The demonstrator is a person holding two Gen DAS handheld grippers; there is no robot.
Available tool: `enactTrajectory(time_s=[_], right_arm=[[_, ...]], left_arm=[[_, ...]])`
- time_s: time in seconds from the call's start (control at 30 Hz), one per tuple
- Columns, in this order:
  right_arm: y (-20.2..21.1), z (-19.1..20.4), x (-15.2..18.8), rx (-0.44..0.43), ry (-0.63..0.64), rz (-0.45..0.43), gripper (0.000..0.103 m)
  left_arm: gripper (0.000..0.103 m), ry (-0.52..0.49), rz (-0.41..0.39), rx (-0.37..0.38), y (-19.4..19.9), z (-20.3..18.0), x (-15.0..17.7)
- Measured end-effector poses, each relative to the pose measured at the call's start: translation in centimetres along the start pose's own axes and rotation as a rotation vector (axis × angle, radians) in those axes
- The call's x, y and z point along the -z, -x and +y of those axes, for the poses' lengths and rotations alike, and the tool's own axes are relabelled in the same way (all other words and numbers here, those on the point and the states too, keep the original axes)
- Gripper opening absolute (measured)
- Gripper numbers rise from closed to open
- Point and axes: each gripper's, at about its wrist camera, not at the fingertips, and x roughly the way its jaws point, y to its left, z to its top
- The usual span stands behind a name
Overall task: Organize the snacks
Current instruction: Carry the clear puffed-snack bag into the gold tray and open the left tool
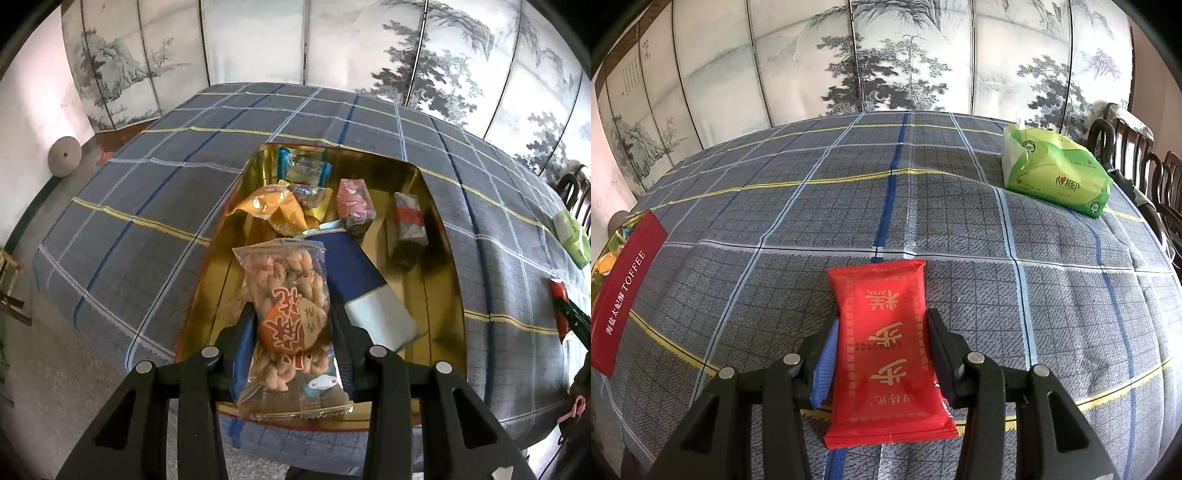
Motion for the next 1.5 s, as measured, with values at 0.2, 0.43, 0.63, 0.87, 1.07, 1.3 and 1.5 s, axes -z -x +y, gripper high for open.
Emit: enactTrajectory(time_s=[0.2,0.43,0.63,0.87,1.07,1.3,1.5], right_arm=[[0.0,0.0,0.0,0.000,0.000,0.000,0.046],[0.0,0.0,0.0,0.000,0.000,0.000,0.046],[0.0,0.0,0.0,-0.001,0.000,0.000,0.046],[0.0,0.0,0.0,-0.002,-0.001,0.000,0.047],[0.0,0.0,0.0,-0.003,-0.002,0.000,0.047],[0.0,0.0,0.0,-0.001,0.000,0.000,0.047],[0.0,0.0,0.1,-0.002,-0.001,0.000,0.047]], left_arm=[[0.035,-0.015,0.006,0.009,-1.0,-0.9,-1.1],[0.035,-0.028,0.002,0.021,-2.1,-1.9,-2.9],[0.035,-0.037,0.017,0.040,-3.3,-3.5,-4.4],[0.036,-0.030,0.034,0.051,-4.5,-4.6,-5.2],[0.036,-0.032,0.052,0.039,-5.5,-4.9,-5.3],[0.060,-0.044,0.032,0.033,-5.1,-4.9,-5.2],[0.082,-0.057,-0.034,0.016,-3.0,-4.8,-4.9]])
